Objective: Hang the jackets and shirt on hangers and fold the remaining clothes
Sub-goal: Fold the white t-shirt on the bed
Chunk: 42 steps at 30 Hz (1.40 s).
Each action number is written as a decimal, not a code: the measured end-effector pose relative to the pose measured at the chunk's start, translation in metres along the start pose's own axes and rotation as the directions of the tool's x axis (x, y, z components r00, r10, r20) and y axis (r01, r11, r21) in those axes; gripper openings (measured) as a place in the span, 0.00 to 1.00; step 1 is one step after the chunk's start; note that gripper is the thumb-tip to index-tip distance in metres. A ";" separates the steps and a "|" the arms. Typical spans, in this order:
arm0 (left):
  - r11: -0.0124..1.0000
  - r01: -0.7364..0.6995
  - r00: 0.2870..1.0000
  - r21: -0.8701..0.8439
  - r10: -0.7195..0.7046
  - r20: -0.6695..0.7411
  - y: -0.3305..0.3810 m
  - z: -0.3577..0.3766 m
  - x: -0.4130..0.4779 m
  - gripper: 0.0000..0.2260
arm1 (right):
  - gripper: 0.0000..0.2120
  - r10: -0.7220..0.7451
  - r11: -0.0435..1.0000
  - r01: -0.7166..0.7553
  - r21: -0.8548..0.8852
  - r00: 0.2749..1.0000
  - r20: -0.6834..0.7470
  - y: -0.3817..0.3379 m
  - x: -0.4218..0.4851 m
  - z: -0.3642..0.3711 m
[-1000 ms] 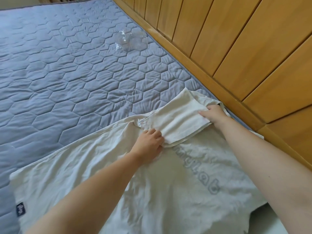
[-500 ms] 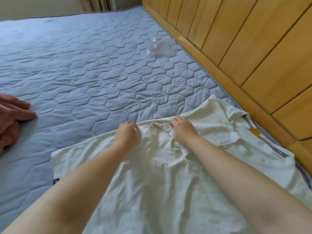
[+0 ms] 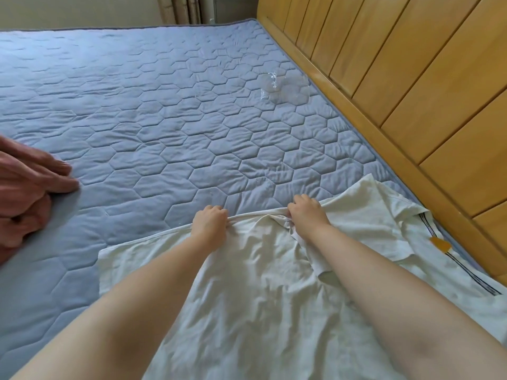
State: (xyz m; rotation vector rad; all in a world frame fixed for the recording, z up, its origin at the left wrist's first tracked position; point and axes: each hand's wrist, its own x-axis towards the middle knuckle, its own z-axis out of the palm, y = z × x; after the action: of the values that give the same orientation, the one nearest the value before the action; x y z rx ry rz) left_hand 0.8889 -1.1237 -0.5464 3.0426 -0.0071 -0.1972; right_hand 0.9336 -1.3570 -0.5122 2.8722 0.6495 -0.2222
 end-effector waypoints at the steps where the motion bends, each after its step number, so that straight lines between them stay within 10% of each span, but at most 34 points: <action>1: 0.999 -0.004 1.000 -0.038 0.005 0.007 -0.002 -0.001 0.002 0.08 | 0.09 -0.036 0.999 0.036 -0.011 0.999 -0.037 0.001 0.002 0.001; 8: 0.971 0.051 0.998 -0.233 -0.055 -0.011 -0.022 -0.020 0.008 0.05 | 0.12 -0.139 0.985 0.139 -0.101 0.990 0.004 0.009 0.022 -0.009; 16: 0.997 -0.013 0.975 -0.073 -0.003 -0.222 -0.014 -0.014 0.010 0.08 | 0.09 0.255 0.957 -0.195 0.216 0.919 -0.301 0.001 0.035 -0.011; 22: 0.877 -0.476 0.827 0.062 0.470 -0.309 0.033 0.008 -0.012 0.18 | 0.11 0.050 0.966 0.099 0.237 0.833 -0.551 -0.010 0.006 0.017; 28: 0.954 -0.298 0.921 0.018 0.283 0.267 0.054 0.022 -0.016 0.31 | 0.24 -0.021 0.999 0.026 0.040 0.994 -0.108 0.009 -0.018 0.045; 34: 0.969 -0.239 0.920 0.055 0.208 0.332 0.061 0.019 -0.013 0.30 | 0.34 -0.001 0.980 -0.002 0.198 1.000 0.014 0.010 -0.063 0.053; 37: 0.980 -0.196 0.945 0.040 0.177 0.276 0.082 0.005 -0.014 0.29 | 0.32 0.255 0.932 -0.228 0.281 0.965 -0.063 0.033 -0.088 0.060; 42: 0.897 -0.440 0.897 -0.028 0.441 0.025 0.128 -0.010 -0.025 0.30 | 0.26 0.267 0.938 -0.297 0.176 0.947 0.176 0.047 -0.129 0.063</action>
State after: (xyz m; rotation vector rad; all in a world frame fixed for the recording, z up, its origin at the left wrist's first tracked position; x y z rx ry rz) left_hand 0.8651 -1.2501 -0.5216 2.9142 -0.6853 -0.2034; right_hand 0.8323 -1.4652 -0.5421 3.0544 0.1893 -0.4792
